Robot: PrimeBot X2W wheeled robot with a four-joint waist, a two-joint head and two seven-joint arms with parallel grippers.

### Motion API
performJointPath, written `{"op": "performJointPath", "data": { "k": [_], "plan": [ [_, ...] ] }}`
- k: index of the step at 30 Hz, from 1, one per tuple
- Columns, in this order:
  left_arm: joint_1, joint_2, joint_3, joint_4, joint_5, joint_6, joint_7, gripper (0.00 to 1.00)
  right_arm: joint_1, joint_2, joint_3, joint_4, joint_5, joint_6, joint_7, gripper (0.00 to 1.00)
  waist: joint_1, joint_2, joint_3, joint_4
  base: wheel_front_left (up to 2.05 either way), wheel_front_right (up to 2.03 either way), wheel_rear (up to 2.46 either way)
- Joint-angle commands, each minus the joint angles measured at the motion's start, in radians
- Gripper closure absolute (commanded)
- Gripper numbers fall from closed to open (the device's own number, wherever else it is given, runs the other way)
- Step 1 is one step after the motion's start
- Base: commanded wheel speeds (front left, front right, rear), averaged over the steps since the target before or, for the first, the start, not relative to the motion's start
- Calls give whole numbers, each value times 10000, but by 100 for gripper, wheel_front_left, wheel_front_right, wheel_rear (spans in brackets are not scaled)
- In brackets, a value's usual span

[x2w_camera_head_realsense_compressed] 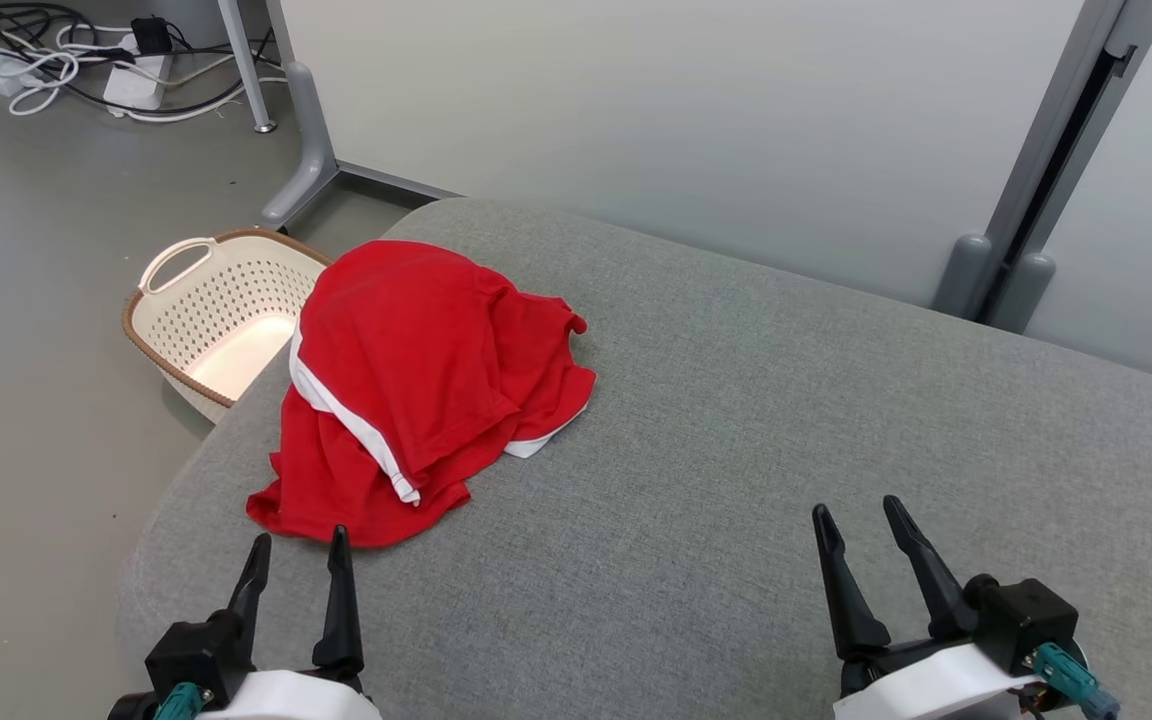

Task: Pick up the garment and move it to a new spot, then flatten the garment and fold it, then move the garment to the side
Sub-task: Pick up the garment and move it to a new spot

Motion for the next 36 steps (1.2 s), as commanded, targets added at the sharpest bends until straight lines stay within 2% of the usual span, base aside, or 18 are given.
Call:
{"op": "performJointPath", "data": {
  "k": [1, 14, 20, 24, 30, 36],
  "plan": [
    [-12, 41, 31, -42, -24, -10, -3, 0, -34, -26, 19, 29, -3, 29, -56, 0, 0, -1, 18, 10, 0, 0, 0],
    [-404, 36, 78, 308, -37, -101, -3, 0, -166, -26, -211, -33, -126, 29, -56, 0, 0, -1, 330, -5, 0, 0, 0],
    [-1364, 112, 453, 677, 225, -550, -5, 0, -351, -146, -613, -175, -423, 29, -56, 0, 0, -1, 1088, -422, 0, 0, 0],
    [-2628, 537, 694, 1358, 78, -1063, 63, 0, -605, -499, -956, -338, -648, 29, -43, 0, 0, -1, 1942, -828, 0, 0, 0],
    [-4348, 1092, 1020, 2734, -828, -1572, 1473, 0, -1050, -771, -1231, -684, -703, 29, -38, 0, 0, -1, 2886, -1447, 0, 0, 0],
    [-5561, 1970, 1161, 3941, -1103, -1613, 2901, 0, -1320, -951, -1275, -1061, -666, 29, -36, 0, 0, -1, 3666, -2016, 0, 0, 0]
  ]
}}
